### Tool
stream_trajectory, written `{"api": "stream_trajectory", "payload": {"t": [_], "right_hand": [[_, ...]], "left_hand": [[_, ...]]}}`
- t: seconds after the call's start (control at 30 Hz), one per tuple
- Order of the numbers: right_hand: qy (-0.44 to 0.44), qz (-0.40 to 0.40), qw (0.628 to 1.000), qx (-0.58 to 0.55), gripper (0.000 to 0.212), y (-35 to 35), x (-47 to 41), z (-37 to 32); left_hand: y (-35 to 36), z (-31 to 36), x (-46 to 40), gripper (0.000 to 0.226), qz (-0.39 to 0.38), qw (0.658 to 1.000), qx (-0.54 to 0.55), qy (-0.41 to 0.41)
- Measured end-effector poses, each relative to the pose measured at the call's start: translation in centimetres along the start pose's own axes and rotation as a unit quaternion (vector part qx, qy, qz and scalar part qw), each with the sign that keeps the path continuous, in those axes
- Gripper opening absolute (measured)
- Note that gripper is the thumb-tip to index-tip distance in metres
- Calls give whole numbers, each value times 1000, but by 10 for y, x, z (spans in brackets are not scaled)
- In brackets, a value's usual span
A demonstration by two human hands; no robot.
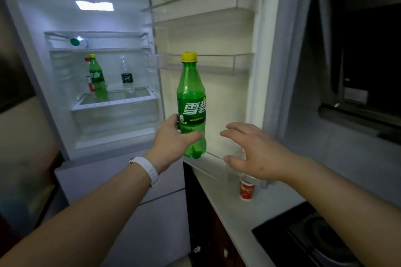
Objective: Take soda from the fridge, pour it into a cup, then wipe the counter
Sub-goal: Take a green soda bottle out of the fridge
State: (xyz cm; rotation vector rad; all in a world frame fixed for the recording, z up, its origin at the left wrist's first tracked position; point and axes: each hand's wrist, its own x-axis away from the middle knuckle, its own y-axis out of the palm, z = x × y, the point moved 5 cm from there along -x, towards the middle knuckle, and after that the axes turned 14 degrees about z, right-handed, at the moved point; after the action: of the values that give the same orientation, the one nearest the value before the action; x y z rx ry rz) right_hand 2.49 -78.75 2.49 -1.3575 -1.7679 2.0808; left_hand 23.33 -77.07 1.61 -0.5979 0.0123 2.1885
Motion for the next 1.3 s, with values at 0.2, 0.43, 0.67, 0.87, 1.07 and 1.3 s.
{"api": "stream_trajectory", "payload": {"t": [0.2,0.43,0.67,0.87,1.07,1.3], "right_hand": [[16,-6,1000,-22,65,-26,40,61],[55,20,996,-64,66,-37,66,124],[93,5,993,-74,73,-24,68,159],[131,6,987,-96,80,-3,60,184],[131,-10,984,-117,87,20,48,187],[127,-21,987,-92,95,33,48,179]], "left_hand": [[57,33,36,45,10,1000,-3,21],[97,50,60,46,25,999,-16,24],[124,54,68,46,18,999,-33,16],[144,53,63,47,-1,1000,-26,9],[157,49,57,57,-18,1000,-17,2],[153,45,55,53,-15,1000,-20,-5]]}}
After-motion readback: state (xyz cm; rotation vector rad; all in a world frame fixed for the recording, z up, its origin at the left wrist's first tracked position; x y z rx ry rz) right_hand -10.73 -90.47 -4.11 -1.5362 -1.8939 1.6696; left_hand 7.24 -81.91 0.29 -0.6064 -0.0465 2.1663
